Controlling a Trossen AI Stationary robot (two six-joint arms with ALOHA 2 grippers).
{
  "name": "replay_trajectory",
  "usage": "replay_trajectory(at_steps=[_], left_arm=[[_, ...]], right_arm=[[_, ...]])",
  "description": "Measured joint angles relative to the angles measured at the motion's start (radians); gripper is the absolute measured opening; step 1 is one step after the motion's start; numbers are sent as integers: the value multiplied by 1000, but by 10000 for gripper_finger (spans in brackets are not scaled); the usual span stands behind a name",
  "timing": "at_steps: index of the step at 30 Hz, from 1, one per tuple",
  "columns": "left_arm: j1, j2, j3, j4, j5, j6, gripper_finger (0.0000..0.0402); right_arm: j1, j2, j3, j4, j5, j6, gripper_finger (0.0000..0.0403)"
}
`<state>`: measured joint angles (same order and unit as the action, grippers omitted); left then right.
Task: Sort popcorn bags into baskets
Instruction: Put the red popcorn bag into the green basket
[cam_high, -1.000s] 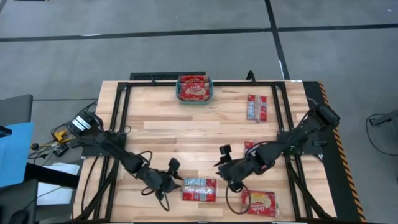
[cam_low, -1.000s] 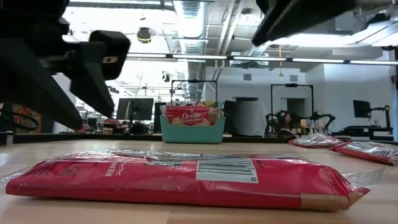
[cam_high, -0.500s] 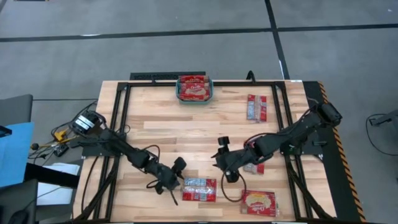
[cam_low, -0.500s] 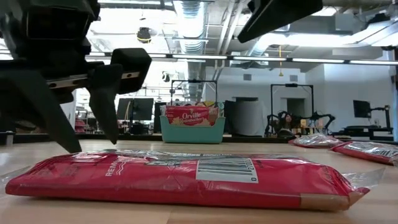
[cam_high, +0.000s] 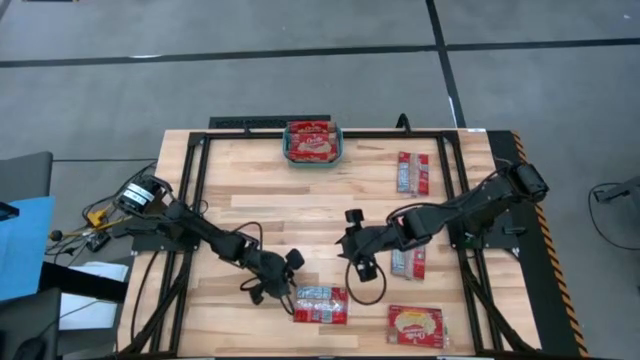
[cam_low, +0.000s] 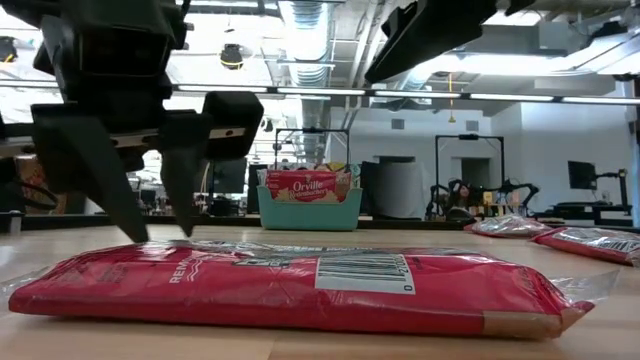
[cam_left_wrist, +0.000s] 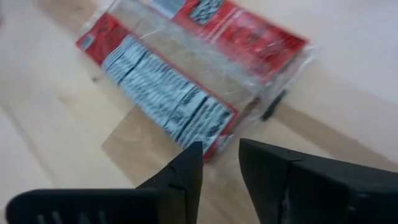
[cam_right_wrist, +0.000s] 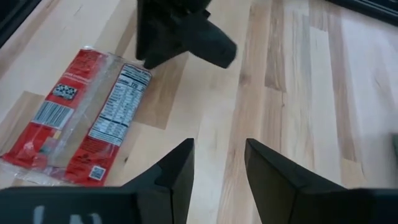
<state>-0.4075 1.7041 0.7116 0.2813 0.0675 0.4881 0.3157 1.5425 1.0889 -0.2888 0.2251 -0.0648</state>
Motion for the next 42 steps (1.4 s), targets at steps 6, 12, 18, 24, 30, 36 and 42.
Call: replay_trajectory(at_steps=[6, 12, 18, 24, 30, 36, 42], left_arm=[[14, 0, 0, 6, 33, 2, 68], [20, 0, 0, 8, 32, -25, 66], [20, 0, 0, 20, 33, -50, 92], [20, 0, 0, 30, 30, -45, 131], [20, 51, -1, 90, 27, -27, 143], [17, 153, 1, 222, 29, -37, 134], [17, 162, 1, 219, 51, -48, 33]], right_arm=[[-20, 0, 0, 1, -20, -22, 158], [-31, 1, 0, 15, -19, -24, 150], [-31, 1, 0, 14, -19, -25, 148], [-31, 1, 0, 14, -19, -23, 153], [-31, 1, 0, 14, -19, -22, 149], [-30, 1, 0, 20, -19, -17, 142], [-29, 1, 0, 27, -18, -14, 132]])
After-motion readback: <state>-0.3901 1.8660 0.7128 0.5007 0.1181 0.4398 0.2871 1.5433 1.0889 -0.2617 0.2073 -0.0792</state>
